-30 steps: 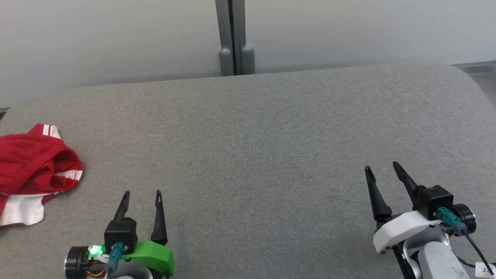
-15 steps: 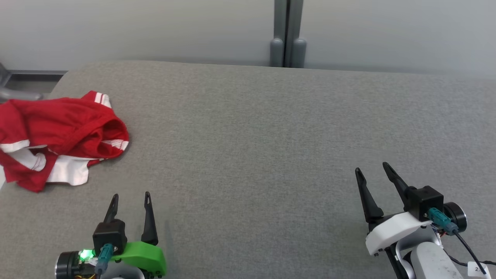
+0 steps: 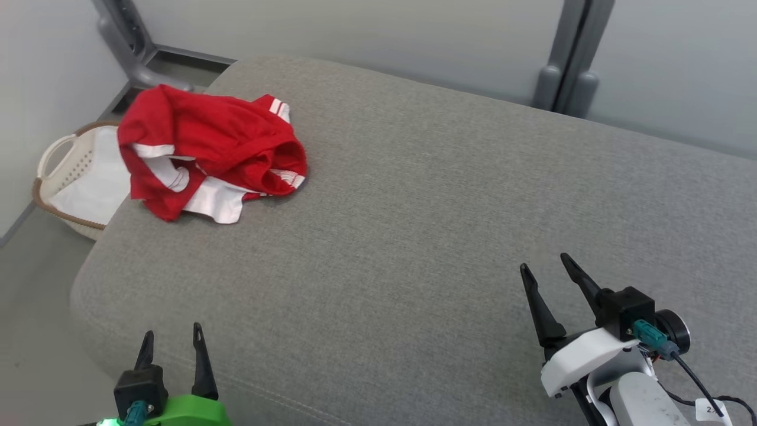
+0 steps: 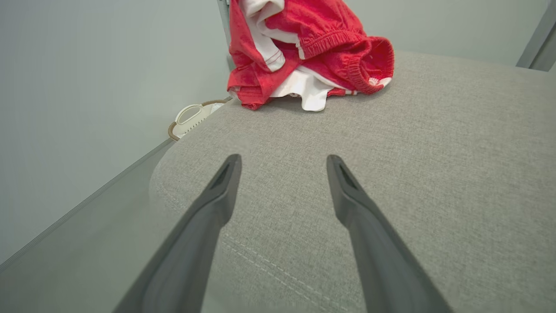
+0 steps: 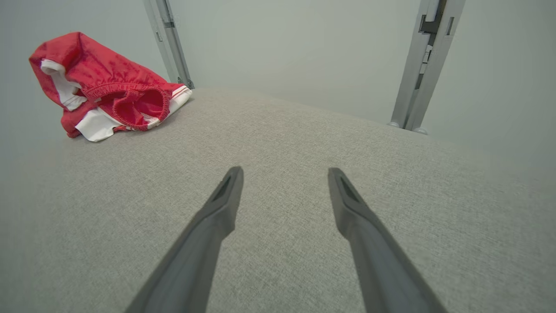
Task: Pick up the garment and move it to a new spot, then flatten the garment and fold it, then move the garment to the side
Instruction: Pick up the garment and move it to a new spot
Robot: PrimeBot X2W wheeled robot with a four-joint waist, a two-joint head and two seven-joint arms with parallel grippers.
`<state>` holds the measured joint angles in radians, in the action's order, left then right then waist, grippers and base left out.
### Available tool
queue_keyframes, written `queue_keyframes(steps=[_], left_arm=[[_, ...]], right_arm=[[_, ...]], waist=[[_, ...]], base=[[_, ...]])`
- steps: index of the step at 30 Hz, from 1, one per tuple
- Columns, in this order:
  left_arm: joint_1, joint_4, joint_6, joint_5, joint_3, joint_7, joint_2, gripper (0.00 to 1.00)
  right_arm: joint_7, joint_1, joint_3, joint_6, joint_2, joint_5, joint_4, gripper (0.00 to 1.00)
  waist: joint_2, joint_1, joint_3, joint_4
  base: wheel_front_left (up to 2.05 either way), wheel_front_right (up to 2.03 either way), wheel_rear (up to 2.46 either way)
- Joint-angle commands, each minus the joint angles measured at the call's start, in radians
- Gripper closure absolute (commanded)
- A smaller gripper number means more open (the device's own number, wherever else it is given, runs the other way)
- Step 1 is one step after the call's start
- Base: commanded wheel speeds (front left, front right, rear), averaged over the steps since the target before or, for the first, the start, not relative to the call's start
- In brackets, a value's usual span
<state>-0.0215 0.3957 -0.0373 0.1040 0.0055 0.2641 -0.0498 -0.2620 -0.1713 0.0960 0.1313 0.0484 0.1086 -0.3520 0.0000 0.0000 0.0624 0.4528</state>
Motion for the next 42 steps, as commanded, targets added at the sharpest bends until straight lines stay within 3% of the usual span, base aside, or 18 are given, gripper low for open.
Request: queue_keyframes(steps=[1,7,16,22,29,35,42], left_arm=[[0.017,-0.002,-0.006,0.004,0.014,0.001,-0.002,0.0],[0.033,-0.011,-0.007,0.031,0.036,0.001,-0.001,0.0],[-0.054,0.026,0.035,0.073,0.037,0.001,-0.001,0.0],[-0.189,0.062,0.067,0.061,0.073,0.001,-0.002,0.0],[-0.39,0.137,0.102,0.028,0.123,0.001,-0.04,0.0],[-0.533,0.219,0.089,-0.011,0.135,0.0,-0.081,0.0],[-0.68,0.358,0.021,-0.027,0.177,0.0,-0.138,0.0]], right_arm=[[-0.004,0.001,0.01,-0.001,0.005,0.011,-0.006,0.0],[-0.004,-0.021,0.041,-0.001,0.006,0.016,-0.02,0.0],[-0.004,-0.017,0.028,-0.001,0.005,-0.018,-0.016,0.0],[-0.004,-0.051,0.026,-0.001,0.025,-0.044,-0.008,0.0],[-0.004,-0.095,0.042,-0.001,0.061,-0.054,0.013,0.0],[-0.004,-0.13,0.051,-0.001,0.077,-0.056,0.03,0.0],[-0.004,-0.153,0.057,-0.001,0.085,-0.065,0.042,0.0]], waist=[[0.0,0.0,0.002,0.08],[0.0,0.0,0.012,0.086],[0.0,0.0,0.05,0.06],[0.0,0.0,0.127,0.013],[0.0,0.0,0.225,-0.043],[0.0,0.0,0.294,-0.087],[0.0,0.0,0.361,-0.132]], base=[[0.0,0.0,0.0],[0.0,0.0,0.0],[0.0,0.0,0.0],[0.0,0.0,0.0],[0.0,0.0,0.0],[0.0,0.0,0.0],[0.0,0.0,0.0]])
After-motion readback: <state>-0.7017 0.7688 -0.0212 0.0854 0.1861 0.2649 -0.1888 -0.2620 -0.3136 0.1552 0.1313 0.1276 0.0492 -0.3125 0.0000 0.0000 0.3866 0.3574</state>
